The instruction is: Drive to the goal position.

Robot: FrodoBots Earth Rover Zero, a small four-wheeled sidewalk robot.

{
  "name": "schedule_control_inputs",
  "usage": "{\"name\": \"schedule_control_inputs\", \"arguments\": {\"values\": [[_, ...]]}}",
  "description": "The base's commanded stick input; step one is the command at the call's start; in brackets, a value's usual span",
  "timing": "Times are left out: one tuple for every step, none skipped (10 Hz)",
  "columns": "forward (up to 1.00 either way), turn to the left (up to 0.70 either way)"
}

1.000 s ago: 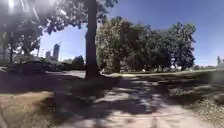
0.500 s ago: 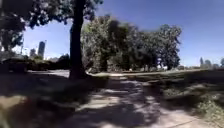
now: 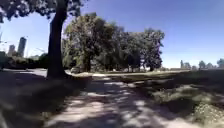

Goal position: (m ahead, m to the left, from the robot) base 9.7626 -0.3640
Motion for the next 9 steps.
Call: {"name": "schedule_control_inputs", "arguments": {"values": [[0.85,0.0],[0.85,0.0],[0.85,0.0],[0.85,0.0],[0.85,0.0],[0.85,0.0],[0.85,0.0],[0.85,0.0],[0.85,0.01]]}}
